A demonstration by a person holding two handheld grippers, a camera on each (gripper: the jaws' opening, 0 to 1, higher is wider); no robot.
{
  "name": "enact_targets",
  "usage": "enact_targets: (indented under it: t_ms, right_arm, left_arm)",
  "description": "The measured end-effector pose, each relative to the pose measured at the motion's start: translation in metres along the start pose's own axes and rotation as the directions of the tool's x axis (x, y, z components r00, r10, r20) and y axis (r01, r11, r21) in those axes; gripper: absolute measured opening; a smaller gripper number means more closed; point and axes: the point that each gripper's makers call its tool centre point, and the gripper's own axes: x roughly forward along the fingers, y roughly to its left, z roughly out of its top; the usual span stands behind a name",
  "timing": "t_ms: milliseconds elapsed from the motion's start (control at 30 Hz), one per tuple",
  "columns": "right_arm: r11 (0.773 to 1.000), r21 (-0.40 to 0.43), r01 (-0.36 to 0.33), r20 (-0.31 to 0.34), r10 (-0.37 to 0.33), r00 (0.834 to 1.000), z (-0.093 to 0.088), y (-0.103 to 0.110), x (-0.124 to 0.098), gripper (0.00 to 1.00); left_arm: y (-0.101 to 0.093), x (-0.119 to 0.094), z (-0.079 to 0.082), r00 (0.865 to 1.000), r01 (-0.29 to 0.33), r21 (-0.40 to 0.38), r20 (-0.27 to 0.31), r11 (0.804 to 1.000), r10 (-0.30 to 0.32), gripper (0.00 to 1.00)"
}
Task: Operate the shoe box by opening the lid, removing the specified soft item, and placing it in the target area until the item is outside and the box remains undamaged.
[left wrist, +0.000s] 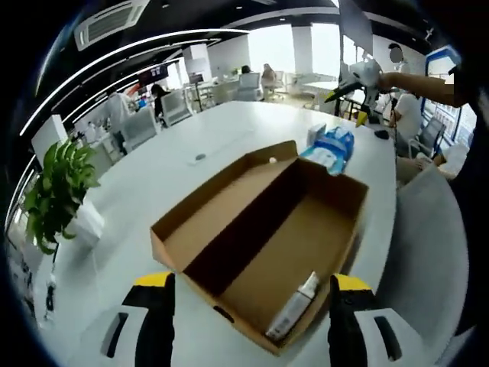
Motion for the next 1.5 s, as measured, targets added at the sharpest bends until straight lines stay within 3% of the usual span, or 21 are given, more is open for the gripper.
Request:
enact_targets:
  t_ms: [333,467,633,867,1033,1267,1300,1500]
  right_arm:
    - [0.991,0.118,0.068,0.064,-0.075,0.995,0.001,0.023,-0.016,0.89]
    - [0.983,0.167,0.074,0.080,-0.088,0.993,0.002,0.033,-0.021,0.96]
    - [0.973,0.214,0.081,0.112,-0.107,0.988,0.007,0.050,-0.029,0.96]
    - [0.965,0.247,0.085,0.119,-0.118,0.986,0.005,0.072,-0.037,0.96]
    - [0.960,0.270,0.073,0.119,-0.108,0.987,0.001,0.085,-0.042,0.96]
    - [0.953,0.291,0.086,0.122,-0.126,0.984,-0.001,0.096,-0.048,0.96]
    - [0.952,0.293,0.088,0.120,-0.128,0.984,-0.002,0.097,-0.048,0.96]
    - [0.946,0.310,0.096,0.108,-0.135,0.985,-0.007,0.100,-0.049,0.96]
  left_arm:
    - [-0.004,0.018,0.000,0.993,0.092,0.091,-0.078,0.992,-0.085,0.78]
    - [-0.005,0.026,-0.003,0.983,0.145,0.139,-0.130,0.980,-0.127,0.73]
    - [-0.010,0.033,-0.006,0.967,0.211,0.166,-0.179,0.963,-0.181,0.66]
    - [-0.022,0.045,-0.021,0.914,0.332,0.225,-0.318,0.916,-0.253,0.66]
    - [-0.028,0.053,-0.028,0.882,0.388,0.245,-0.379,0.889,-0.280,0.66]
    - [-0.035,0.063,-0.041,0.819,0.483,0.286,-0.481,0.828,-0.312,0.65]
    - [-0.036,0.064,-0.042,0.810,0.502,0.299,-0.491,0.812,-0.320,0.63]
    - [-0.039,0.071,-0.055,0.752,0.571,0.297,-0.564,0.766,-0.341,0.60]
